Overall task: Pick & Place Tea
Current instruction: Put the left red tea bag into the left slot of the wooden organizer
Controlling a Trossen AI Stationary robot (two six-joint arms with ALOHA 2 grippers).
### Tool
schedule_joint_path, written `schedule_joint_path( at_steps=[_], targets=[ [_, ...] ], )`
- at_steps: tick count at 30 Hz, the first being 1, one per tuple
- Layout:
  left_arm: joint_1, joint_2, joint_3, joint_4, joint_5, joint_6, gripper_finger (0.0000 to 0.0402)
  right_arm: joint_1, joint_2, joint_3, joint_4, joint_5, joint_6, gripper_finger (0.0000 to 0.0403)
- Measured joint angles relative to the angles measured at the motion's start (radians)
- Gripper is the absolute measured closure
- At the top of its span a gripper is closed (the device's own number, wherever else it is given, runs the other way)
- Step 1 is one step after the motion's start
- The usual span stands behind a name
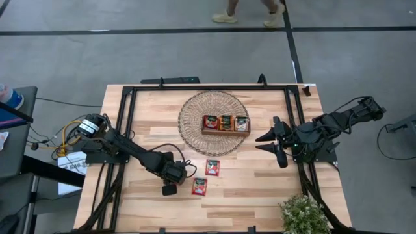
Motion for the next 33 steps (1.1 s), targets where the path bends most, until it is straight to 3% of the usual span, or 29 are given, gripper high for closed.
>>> schedule_joint_path(
  at_steps=[5, 10, 14, 20, 26, 33],
  targets=[
    [0.000, -0.025, -0.002, -0.021, -0.025, -0.038, 0.0397, 0.000, 0.000, 0.000, 0.000, 0.000, -0.001, 0.0285],
    [0.000, -0.044, 0.075, -0.201, -0.121, -0.036, 0.0398, 0.000, 0.000, 0.000, 0.000, 0.000, -0.001, 0.0285],
    [0.000, -0.045, 0.193, -0.344, -0.256, 0.019, 0.0398, 0.000, 0.003, 0.000, 0.002, 0.000, -0.001, 0.0285],
    [0.034, -0.046, 0.377, -0.421, -0.531, 0.191, 0.0398, 0.000, 0.022, 0.000, 0.009, 0.000, -0.001, 0.0285],
    [0.133, -0.046, 0.460, -0.302, -0.813, 0.521, 0.0399, 0.000, 0.050, 0.000, 0.034, 0.000, -0.009, 0.0285],
    [0.281, 0.000, 0.460, 0.021, -0.891, 0.881, 0.0399, 0.000, 0.086, 0.000, 0.036, 0.000, -0.010, 0.0285]
  ],
)
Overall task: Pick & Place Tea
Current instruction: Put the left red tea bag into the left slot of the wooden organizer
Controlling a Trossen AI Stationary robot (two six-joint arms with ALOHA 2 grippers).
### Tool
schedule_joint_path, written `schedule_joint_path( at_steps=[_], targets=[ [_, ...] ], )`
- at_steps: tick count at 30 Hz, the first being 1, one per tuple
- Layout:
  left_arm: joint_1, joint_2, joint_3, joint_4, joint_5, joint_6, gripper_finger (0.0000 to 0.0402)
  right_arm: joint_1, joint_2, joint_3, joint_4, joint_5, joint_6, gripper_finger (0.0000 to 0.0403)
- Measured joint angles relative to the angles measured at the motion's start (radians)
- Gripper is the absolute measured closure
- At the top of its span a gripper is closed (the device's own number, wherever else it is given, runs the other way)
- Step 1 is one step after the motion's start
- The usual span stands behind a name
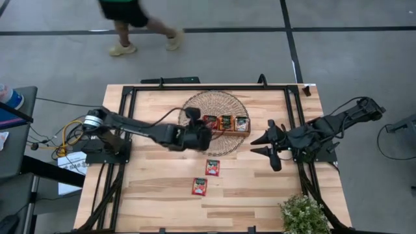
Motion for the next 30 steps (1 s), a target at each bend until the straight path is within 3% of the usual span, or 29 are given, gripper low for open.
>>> schedule_joint_path(
  at_steps=[7, 13, 19, 30],
  targets=[
    [0.079, 0.114, 0.001, 0.180, -0.007, 0.240, 0.0399, 0.000, 0.008, 0.000, 0.025, 0.001, -0.028, 0.0285],
    [0.099, 0.213, 0.001, 0.284, -0.085, 0.357, 0.0399, 0.000, 0.005, 0.000, 0.021, 0.001, -0.031, 0.0285],
    [0.098, 0.273, 0.001, 0.363, -0.115, 0.387, 0.0399, 0.000, 0.005, 0.000, 0.021, 0.001, -0.053, 0.0285],
    [0.082, 0.274, 0.001, 0.376, -0.136, 0.340, 0.0399, 0.000, 0.005, 0.000, 0.021, 0.001, -0.079, 0.0285]
  ],
)
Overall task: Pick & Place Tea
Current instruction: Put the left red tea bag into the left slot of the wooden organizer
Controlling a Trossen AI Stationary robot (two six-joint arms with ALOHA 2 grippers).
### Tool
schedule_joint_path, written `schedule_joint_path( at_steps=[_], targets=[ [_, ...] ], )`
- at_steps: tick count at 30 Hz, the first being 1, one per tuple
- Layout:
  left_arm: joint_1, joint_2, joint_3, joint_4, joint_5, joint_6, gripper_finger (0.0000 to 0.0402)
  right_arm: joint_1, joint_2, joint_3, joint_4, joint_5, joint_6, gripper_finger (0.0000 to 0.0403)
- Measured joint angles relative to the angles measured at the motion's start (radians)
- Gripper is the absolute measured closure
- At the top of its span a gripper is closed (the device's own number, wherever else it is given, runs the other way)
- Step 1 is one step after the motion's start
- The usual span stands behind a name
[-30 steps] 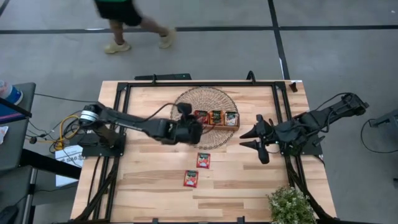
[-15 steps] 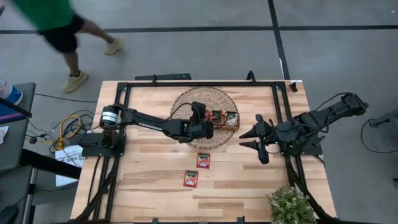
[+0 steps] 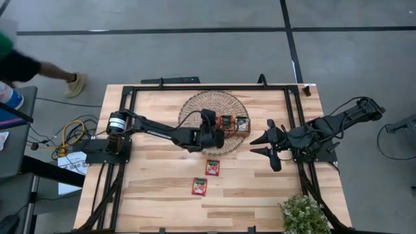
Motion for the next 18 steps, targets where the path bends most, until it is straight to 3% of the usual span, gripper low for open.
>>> schedule_joint_path(
  at_steps=[7, 18],
  targets=[
    [-0.025, 0.007, 0.001, -0.019, 0.003, -0.044, 0.0399, 0.000, 0.000, 0.000, 0.000, 0.000, -0.003, 0.0285],
    [-0.018, 0.101, -0.001, -0.022, -0.120, 0.003, 0.0399, 0.003, 0.000, 0.000, 0.003, -0.004, 0.000, 0.0285]
  ],
)
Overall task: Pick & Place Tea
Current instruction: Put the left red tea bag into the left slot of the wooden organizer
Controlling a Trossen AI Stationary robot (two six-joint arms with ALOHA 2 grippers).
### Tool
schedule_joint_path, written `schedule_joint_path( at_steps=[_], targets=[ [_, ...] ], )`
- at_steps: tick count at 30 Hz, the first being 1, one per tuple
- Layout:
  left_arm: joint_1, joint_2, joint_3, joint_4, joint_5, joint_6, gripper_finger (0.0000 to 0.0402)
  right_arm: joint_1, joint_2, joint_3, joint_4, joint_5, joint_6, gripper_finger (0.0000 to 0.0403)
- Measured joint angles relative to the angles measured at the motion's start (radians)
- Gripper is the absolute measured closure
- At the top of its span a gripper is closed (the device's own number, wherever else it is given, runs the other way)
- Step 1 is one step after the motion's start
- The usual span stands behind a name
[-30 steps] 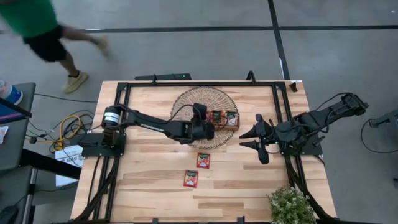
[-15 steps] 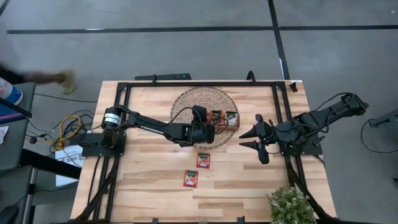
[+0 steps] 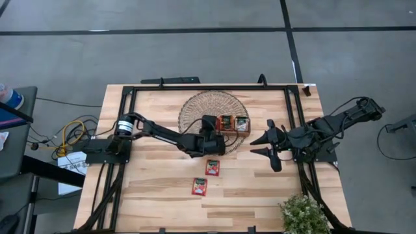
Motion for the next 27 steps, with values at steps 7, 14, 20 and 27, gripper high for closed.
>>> schedule_joint_path(
  at_steps=[7, 14, 20, 27],
  targets=[
    [0.002, 0.000, 0.002, -0.007, 0.047, -0.053, 0.0399, 0.000, 0.000, 0.000, 0.004, 0.000, 0.000, 0.0285],
    [0.003, 0.005, 0.001, -0.016, 0.087, -0.068, 0.0399, 0.021, 0.000, 0.000, 0.019, 0.000, 0.000, 0.0285],
    [0.010, 0.005, 0.001, -0.047, 0.107, -0.099, 0.0399, 0.025, 0.000, 0.000, 0.020, 0.001, 0.000, 0.0285],
    [0.024, 0.005, 0.001, -0.054, 0.075, -0.093, 0.0399, 0.025, 0.000, 0.000, 0.020, 0.001, 0.000, 0.0285]
  ],
)
